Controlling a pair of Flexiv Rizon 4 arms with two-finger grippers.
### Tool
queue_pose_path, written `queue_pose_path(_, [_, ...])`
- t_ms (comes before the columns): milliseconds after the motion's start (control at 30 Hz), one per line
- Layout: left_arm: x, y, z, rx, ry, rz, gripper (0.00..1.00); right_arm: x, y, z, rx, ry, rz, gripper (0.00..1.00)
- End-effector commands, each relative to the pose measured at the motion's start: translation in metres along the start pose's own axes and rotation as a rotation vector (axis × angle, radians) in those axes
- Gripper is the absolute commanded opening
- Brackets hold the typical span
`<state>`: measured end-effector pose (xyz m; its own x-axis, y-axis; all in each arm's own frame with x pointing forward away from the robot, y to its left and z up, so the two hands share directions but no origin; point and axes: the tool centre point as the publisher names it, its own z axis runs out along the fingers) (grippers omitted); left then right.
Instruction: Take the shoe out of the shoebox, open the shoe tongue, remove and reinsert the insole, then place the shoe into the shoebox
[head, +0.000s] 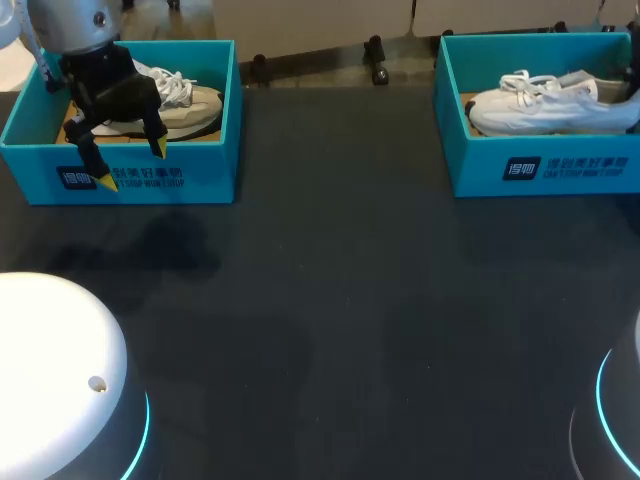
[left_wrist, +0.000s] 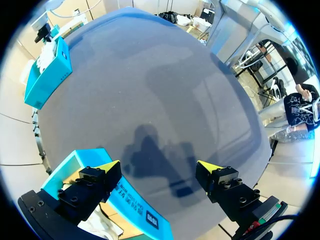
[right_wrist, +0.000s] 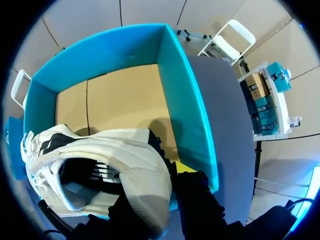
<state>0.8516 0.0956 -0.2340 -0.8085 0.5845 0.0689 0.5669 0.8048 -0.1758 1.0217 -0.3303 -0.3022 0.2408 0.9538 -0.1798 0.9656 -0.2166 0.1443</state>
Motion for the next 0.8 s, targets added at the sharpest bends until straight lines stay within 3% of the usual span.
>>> queue_pose_path(33, [0.001, 0.0, -0.001, -0.002, 0.001, 0.0, 1.0, -0.001, -0.009, 0.001, -0.016, -0.001, 0.0, 0.0])
queue_pose_path(800, [0.001, 0.0, -0.001, -0.002, 0.001, 0.0, 1.0, 0.009, -0.009, 0.043, 0.005, 0.015, -0.037, 0.0])
